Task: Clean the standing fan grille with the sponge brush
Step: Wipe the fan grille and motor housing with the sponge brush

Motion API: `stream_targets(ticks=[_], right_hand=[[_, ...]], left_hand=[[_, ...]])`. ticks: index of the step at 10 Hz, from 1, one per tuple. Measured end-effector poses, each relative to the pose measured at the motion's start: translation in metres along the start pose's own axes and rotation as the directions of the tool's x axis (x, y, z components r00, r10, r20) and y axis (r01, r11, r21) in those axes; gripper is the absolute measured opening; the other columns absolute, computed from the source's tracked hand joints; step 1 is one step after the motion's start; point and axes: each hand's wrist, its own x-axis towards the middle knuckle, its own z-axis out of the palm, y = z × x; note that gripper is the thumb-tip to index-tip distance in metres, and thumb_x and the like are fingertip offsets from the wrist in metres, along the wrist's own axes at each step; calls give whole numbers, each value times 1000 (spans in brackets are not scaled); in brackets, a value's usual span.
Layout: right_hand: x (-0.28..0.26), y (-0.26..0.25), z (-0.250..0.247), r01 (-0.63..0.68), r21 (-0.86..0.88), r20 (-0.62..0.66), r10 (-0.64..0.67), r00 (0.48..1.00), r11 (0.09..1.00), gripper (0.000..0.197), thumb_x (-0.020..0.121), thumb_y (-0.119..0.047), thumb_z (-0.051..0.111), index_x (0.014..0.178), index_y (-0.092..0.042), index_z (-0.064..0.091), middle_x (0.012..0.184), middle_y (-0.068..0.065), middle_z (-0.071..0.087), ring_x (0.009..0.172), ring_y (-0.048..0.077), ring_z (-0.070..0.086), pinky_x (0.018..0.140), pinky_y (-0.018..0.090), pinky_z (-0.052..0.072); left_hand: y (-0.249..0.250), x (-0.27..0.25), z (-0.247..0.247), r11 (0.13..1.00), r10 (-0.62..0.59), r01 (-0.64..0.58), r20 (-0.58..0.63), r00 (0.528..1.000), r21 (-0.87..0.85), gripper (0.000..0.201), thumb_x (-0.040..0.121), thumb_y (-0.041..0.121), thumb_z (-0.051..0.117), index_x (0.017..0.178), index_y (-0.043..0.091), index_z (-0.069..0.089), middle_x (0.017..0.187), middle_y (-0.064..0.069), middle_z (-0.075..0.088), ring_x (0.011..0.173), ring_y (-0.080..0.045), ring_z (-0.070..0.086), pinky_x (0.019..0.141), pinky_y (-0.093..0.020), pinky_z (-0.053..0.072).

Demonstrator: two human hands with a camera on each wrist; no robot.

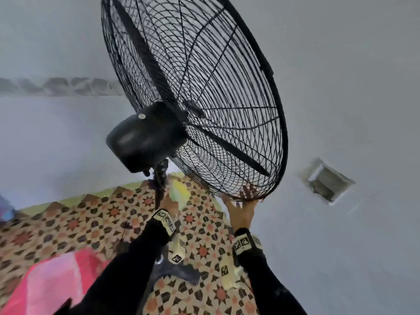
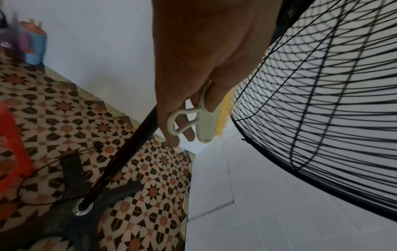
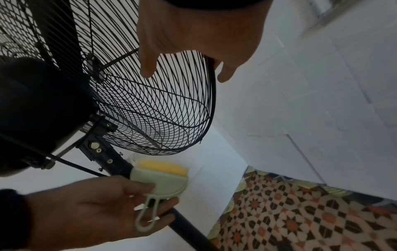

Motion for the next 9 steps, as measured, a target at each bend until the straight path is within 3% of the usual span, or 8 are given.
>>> stream_targets(ticks=[1, 2, 3, 4, 6, 7, 8, 9], right_hand=[[4, 3, 7, -24, 8, -26, 24, 999, 1000, 117, 66, -24, 96, 158, -22, 23, 147, 1, 49, 132, 19, 49, 108, 35, 46], [8, 8, 3, -4, -11, -7, 4, 1000, 1000, 87, 69, -19, 94, 141, -25, 45, 124, -11, 54, 121, 14, 51, 92, 11, 44], [22, 25, -1, -24, -45, 13, 24, 1000, 999, 63, 62, -32, 98, 104, -43, 54, 109, -18, 60, 110, 23, 62, 89, 24, 56], [24, 28, 2, -75, -22, 7, 75, 997, 997, 81, 41, -63, 98, 109, -43, 58, 112, -20, 64, 106, 41, 69, 89, 64, 56], [13, 15, 9, -36, -94, -67, 30, 997, 995, 123, 42, -73, 92, 142, -18, 47, 136, -3, 56, 122, 29, 61, 97, 55, 55], [11, 16, 11, -40, -110, -68, 32, 997, 993, 118, 40, -76, 92, 137, -25, 48, 134, -4, 57, 119, 32, 64, 90, 58, 58], [9, 18, 9, -52, -122, -75, 43, 996, 991, 108, 43, -73, 92, 131, -31, 46, 128, -4, 55, 117, 31, 63, 90, 55, 58], [5, 12, 8, -37, -120, -76, 28, 997, 992, 110, 54, -56, 95, 143, -11, 47, 140, 6, 56, 129, 26, 53, 110, 41, 45]], left_hand=[[-8, 33, 20, 996, -44, 43, -9, 999, -73, 48, 99, 16, 60, 143, -1, 52, 138, -24, 60, 124, -41, 61, 101, -49, 55], [8, 33, 32, 998, -29, 29, 1, 1000, -53, 45, 101, 19, 61, 140, -3, 55, 140, -24, 59, 127, -41, 59, 104, -46, 51], [27, 30, 42, 989, -8, 16, 55, 998, -146, 45, 105, 19, 56, 144, -4, 51, 144, -21, 55, 132, -41, 55, 96, -34, 47], [43, 27, 49, 954, 2, 11, 45, 999, -301, 46, 105, 18, 56, 146, -4, 49, 142, -24, 57, 128, -41, 58, 87, -31, 46], [14, -31, 78, 827, 107, 59, 258, 960, -559, 38, 98, -9, 56, 133, 6, 53, 100, -10, 69, 74, -21, 69, 58, -28, 58], [-6, -8, 72, 819, 86, 35, 182, 980, -572, 27, 97, -1, 61, 119, 14, 57, 117, -19, 70, 92, -38, 70, 75, -42, 64], [15, 10, 56, 854, 48, -14, 53, 997, -519, 20, 96, 5, 61, 115, 0, 60, 110, -26, 70, 90, -40, 70, 82, -37, 62], [23, -33, 32, 898, 232, -95, 280, 932, -429, 25, 98, -7, 56, 118, 7, 57, 87, -10, 67, 53, -12, 61, 48, -20, 52]])
